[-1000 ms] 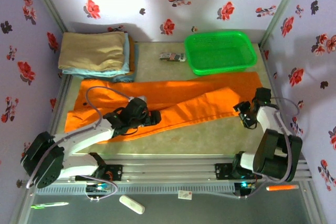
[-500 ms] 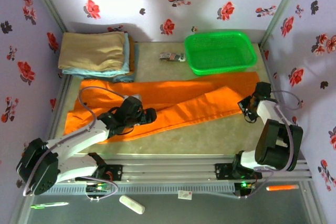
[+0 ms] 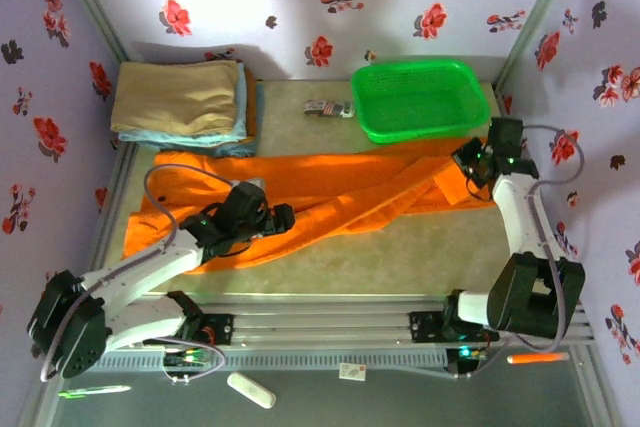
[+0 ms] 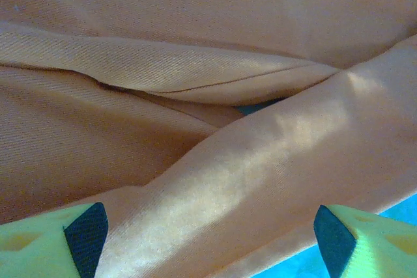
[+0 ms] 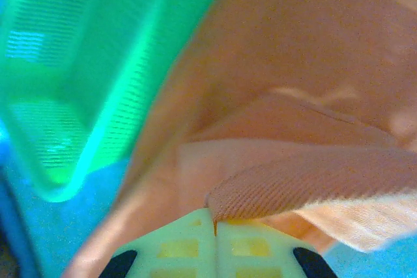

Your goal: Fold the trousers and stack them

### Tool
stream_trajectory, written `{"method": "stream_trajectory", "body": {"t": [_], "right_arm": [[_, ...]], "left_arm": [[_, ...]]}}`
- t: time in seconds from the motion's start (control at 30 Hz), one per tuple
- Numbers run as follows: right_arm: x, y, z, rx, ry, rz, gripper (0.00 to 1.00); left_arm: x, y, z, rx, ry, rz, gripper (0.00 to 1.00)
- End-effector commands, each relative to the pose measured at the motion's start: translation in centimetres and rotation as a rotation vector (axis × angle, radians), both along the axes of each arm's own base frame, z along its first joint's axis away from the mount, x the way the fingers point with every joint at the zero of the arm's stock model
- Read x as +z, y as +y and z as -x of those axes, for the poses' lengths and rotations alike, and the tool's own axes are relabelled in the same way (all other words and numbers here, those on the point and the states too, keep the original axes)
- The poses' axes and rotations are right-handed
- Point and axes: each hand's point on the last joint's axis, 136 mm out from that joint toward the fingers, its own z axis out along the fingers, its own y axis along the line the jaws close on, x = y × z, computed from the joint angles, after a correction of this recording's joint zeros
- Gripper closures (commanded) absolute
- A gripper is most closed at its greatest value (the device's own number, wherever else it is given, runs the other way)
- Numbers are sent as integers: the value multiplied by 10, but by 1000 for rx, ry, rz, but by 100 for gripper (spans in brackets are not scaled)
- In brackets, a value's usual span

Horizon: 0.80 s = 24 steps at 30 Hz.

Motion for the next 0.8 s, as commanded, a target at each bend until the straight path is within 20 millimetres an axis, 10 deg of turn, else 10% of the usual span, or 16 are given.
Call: {"method": "stream_trajectory", "body": {"t": [0.0, 0.13, 0.27, 0.53, 0.7, 0.77], "right_arm": [[28, 13, -16, 60, -30, -6, 100], [77, 31, -17, 130, -142, -9, 100], [104, 39, 29, 180, -188, 32, 100], [24, 7, 154, 15, 15, 173, 100], [7, 11, 188, -78, -32, 78, 95], [3, 10, 199, -90, -35, 90, 76]], "left_arm": [[17, 6, -4, 6, -37, -9, 13], [24, 8, -2, 10, -46, 2, 14], [32, 10, 1, 12, -63, 20, 14], [47, 10, 10, -5, -76, 85, 15], [52, 19, 29, 15, -83, 174, 17], [54, 25, 37, 26, -83, 200, 17]]}}
